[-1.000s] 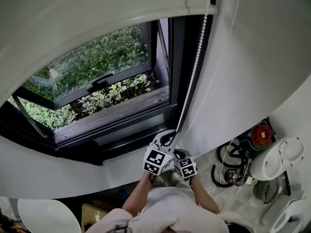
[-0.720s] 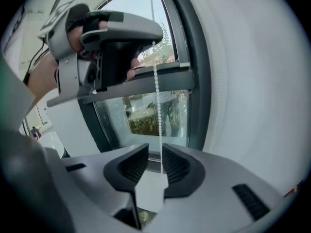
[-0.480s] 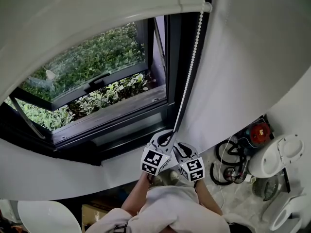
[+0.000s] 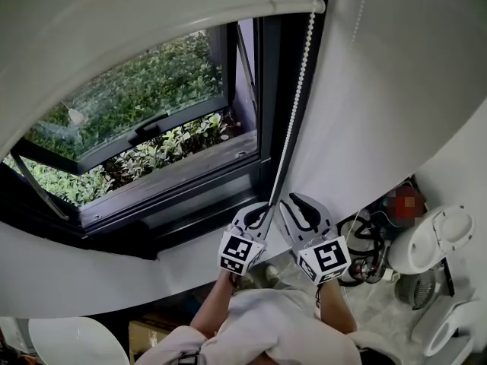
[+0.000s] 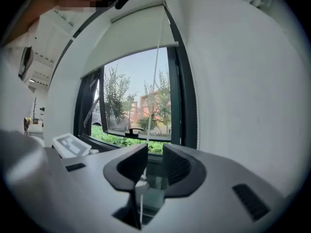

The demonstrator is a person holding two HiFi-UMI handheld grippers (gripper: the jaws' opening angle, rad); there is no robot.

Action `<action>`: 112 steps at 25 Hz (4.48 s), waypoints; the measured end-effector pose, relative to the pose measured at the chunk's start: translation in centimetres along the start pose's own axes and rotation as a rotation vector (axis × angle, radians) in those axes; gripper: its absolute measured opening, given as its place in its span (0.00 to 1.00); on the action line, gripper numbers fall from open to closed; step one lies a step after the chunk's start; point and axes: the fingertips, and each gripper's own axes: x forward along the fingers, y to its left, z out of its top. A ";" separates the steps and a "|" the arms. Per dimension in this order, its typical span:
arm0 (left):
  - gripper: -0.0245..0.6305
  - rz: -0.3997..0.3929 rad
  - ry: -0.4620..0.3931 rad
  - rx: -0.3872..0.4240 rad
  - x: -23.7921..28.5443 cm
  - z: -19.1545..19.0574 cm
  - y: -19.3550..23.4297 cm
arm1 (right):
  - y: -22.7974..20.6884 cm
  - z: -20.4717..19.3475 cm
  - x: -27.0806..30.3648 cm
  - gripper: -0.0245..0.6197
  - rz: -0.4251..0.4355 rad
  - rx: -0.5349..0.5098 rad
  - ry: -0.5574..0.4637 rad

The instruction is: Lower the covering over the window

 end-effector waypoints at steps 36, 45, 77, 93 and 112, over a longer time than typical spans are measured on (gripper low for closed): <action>0.06 -0.035 0.165 -0.006 0.9 -7.5 -1.5 | -0.4 7.4 4.8 0.03 0.038 0.023 -0.181; 0.06 -0.048 0.254 -0.042 1.3 -12.3 -1.7 | -0.2 2.3 5.9 0.03 0.036 0.074 -0.092; 0.06 -0.039 0.427 -0.149 0.2 -22.3 -1.5 | 0.7 -10.9 7.3 0.03 0.047 0.185 0.163; 0.26 -0.029 0.220 -0.119 -1.8 -10.3 -0.2 | 0.4 -11.2 7.0 0.03 0.071 0.179 0.161; 0.21 -0.021 -0.184 0.152 -1.9 14.5 1.4 | 1.2 -11.1 6.5 0.03 0.083 0.175 0.157</action>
